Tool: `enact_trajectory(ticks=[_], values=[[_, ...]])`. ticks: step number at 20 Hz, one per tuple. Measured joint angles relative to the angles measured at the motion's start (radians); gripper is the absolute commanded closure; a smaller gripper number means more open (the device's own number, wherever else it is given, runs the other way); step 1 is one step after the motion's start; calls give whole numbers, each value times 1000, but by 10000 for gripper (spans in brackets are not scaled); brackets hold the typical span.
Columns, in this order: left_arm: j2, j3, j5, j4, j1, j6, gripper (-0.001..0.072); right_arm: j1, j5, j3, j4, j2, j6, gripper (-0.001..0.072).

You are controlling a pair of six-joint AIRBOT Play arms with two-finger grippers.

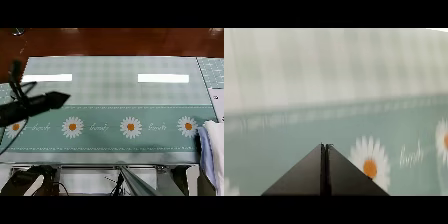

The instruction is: Fold the shirts.

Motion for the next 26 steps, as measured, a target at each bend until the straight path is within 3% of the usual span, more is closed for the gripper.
enact_trajectory(ticks=[4,6,9,11,14,19,26], values=[[-135,304,23,0,21,42,682,109,-243,11,550,-66,-151,693],[-245,483,-18,7,-15,61,682,296,-288,13,651,-114,-202,693],[-394,642,-62,107,-86,51,682,687,-322,-13,507,-199,-217,692],[-480,674,-122,211,-114,-7,681,948,-335,-66,293,-277,-142,693],[-570,630,-221,320,-131,-61,681,1172,-346,-149,60,-413,-26,694],[-635,566,-270,384,-125,-95,680,1246,-344,-203,-70,-579,102,693],[-653,552,-293,402,-124,-105,680,1258,-338,-214,-107,-623,138,693]])
